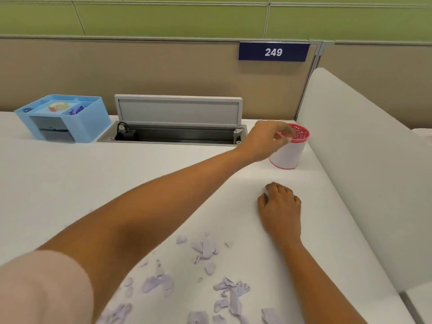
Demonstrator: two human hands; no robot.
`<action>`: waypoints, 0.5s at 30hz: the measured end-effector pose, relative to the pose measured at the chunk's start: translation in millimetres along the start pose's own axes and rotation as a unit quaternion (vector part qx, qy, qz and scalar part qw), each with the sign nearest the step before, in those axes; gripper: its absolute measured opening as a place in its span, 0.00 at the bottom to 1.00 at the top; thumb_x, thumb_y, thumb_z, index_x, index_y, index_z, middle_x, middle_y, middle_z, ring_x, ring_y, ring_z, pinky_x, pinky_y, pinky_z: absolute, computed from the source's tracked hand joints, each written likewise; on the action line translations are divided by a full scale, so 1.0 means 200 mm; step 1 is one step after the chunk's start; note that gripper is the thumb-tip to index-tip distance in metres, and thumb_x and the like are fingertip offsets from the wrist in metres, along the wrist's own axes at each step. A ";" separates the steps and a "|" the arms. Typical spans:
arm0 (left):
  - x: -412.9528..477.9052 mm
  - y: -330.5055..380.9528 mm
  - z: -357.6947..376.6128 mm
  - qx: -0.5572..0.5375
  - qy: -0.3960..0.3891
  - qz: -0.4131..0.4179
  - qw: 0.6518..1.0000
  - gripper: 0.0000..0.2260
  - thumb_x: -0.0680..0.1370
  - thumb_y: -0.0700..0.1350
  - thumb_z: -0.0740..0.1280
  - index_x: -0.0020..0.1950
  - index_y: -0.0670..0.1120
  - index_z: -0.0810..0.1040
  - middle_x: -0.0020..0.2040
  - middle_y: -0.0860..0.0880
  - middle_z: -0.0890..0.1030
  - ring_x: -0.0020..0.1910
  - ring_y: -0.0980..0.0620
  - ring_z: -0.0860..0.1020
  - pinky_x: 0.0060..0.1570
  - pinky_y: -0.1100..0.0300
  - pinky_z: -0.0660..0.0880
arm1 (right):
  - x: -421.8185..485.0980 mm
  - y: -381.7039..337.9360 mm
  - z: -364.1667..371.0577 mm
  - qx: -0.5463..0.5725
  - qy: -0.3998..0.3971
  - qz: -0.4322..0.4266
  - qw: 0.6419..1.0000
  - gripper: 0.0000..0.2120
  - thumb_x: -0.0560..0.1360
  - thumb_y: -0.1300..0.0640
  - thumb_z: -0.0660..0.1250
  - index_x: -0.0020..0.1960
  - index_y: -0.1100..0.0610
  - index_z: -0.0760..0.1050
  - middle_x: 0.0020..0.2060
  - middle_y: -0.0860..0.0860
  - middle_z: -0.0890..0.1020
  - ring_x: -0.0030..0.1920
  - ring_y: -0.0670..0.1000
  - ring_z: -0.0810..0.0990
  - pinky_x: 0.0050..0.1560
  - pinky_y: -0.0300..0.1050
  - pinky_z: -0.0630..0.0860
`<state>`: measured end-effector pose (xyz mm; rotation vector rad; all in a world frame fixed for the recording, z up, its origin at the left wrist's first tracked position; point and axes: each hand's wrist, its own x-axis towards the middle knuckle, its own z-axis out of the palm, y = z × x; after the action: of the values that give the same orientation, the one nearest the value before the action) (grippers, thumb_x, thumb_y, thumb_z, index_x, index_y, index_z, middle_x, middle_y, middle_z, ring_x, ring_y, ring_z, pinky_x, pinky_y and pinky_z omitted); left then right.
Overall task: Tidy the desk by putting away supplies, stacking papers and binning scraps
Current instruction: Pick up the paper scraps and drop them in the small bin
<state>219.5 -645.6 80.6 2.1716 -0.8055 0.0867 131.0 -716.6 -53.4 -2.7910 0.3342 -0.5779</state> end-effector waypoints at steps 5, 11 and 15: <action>-0.46 -0.38 -0.18 0.119 -0.094 -0.108 0.983 0.12 0.80 0.46 0.62 0.61 0.46 0.78 0.65 0.48 0.76 0.63 0.50 0.73 0.58 0.64 0.65 | 0.00 0.00 -0.01 -0.020 -0.020 -0.001 1.000 0.12 0.76 0.58 0.57 0.55 0.60 0.74 0.53 0.55 0.79 0.57 0.57 0.74 0.57 0.51 0.66; -0.71 -0.55 -0.33 0.201 -0.209 -0.180 0.940 0.18 0.82 0.50 0.54 0.69 0.48 0.69 0.73 0.49 0.65 0.71 0.50 0.64 0.67 0.57 0.60 | -0.01 -0.02 -0.02 -0.004 -0.023 0.000 1.000 0.12 0.76 0.59 0.58 0.56 0.61 0.74 0.54 0.56 0.79 0.58 0.59 0.74 0.58 0.52 0.66; -0.91 -0.51 -0.40 0.217 -0.232 -0.188 0.929 0.19 0.82 0.52 0.53 0.70 0.48 0.68 0.72 0.51 0.66 0.69 0.52 0.65 0.66 0.59 0.60 | -0.01 -0.02 -0.03 -0.002 -0.023 -0.003 1.000 0.12 0.76 0.59 0.59 0.56 0.62 0.74 0.54 0.57 0.79 0.57 0.60 0.74 0.58 0.53 0.66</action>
<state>149.3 -446.1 11.0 2.7858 -0.6432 -0.5074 128.3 -713.5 -47.0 -2.8047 0.3187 -0.5127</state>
